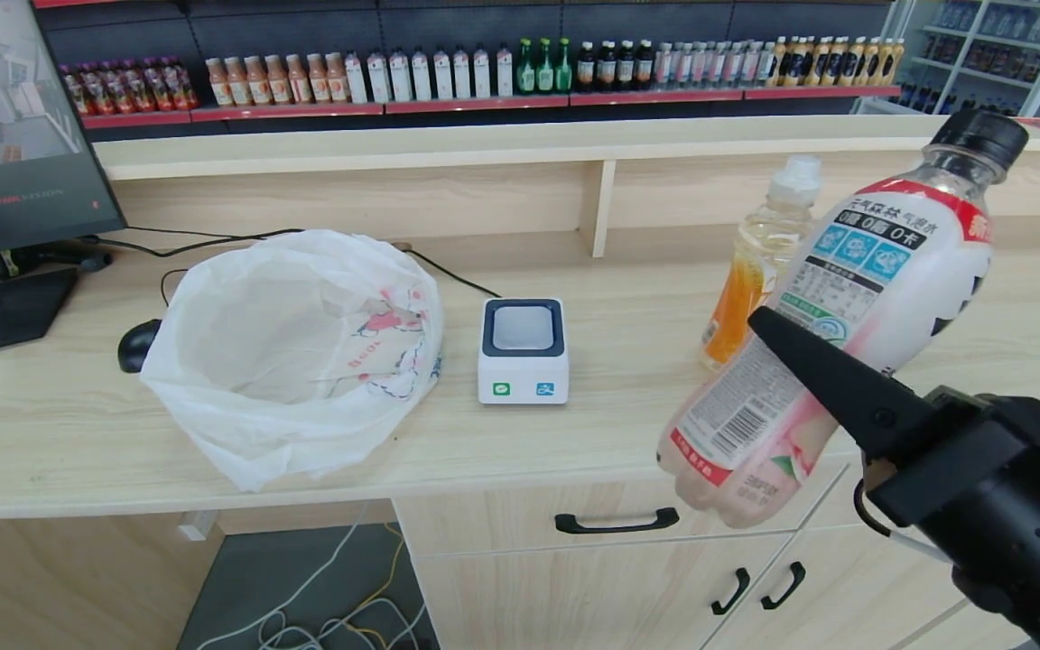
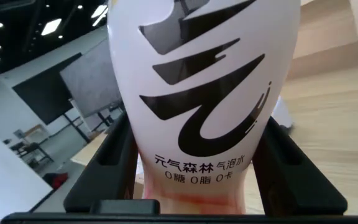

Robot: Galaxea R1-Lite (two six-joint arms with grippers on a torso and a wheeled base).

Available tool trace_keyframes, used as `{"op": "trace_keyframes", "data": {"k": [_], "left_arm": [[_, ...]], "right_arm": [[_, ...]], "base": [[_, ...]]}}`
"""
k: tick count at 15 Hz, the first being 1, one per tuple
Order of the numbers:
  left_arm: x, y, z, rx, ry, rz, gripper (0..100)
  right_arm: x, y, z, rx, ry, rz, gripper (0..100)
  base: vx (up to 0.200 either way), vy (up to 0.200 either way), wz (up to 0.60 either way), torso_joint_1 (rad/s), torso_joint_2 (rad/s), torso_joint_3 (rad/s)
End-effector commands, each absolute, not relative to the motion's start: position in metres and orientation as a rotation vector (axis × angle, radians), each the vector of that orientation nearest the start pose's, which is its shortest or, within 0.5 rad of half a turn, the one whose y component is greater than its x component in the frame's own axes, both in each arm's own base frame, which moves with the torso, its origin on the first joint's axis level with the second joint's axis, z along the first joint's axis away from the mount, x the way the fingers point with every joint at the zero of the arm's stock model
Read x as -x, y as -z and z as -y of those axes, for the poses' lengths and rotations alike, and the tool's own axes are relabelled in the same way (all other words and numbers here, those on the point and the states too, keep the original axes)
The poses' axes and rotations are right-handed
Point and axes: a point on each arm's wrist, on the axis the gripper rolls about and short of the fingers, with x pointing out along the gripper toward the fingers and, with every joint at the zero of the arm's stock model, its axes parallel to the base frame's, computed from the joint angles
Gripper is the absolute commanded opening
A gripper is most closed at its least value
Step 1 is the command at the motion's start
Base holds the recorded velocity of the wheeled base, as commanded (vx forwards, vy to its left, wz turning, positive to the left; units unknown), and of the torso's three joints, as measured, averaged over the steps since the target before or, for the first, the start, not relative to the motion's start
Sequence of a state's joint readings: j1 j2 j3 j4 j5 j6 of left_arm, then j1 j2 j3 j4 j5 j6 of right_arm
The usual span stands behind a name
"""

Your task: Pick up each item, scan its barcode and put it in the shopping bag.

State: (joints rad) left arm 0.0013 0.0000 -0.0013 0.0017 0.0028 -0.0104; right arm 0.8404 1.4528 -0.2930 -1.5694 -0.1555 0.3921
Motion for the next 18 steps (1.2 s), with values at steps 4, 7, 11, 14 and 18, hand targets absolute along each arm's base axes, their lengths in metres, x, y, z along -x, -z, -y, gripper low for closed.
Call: {"op": "trace_keyframes", "data": {"k": [4,7,11,14,18], "left_arm": [[0.023,-0.076,0.000,0.011,-0.005,0.000,100],[0.023,-0.075,0.000,0.011,-0.005,-0.002,100],[0.023,-0.076,0.000,0.011,-0.005,0.000,100],[0.023,-0.076,0.000,0.011,-0.005,0.000,100],[0.023,-0.076,0.000,0.011,-0.005,0.000,100]], "right_arm": [[-0.126,-0.215,-0.143,-0.656,-1.002,0.179,0],[-0.127,-0.215,-0.146,-0.723,-1.027,0.132,0],[-0.131,-0.227,-0.157,-0.831,-1.110,0.105,0],[-0.137,-0.231,-0.165,-0.856,-1.118,0.104,0],[-0.146,-0.235,-0.176,-0.880,-1.126,0.101,0]], "base": [[0.000,0.000,0.00,0.000,0.00,0.000],[0.000,0.000,0.00,0.000,0.00,0.000],[0.000,0.000,0.00,0.000,0.00,0.000],[0.000,0.000,0.00,0.000,0.00,0.000],[0.000,0.000,0.00,0.000,0.00,0.000]]}}
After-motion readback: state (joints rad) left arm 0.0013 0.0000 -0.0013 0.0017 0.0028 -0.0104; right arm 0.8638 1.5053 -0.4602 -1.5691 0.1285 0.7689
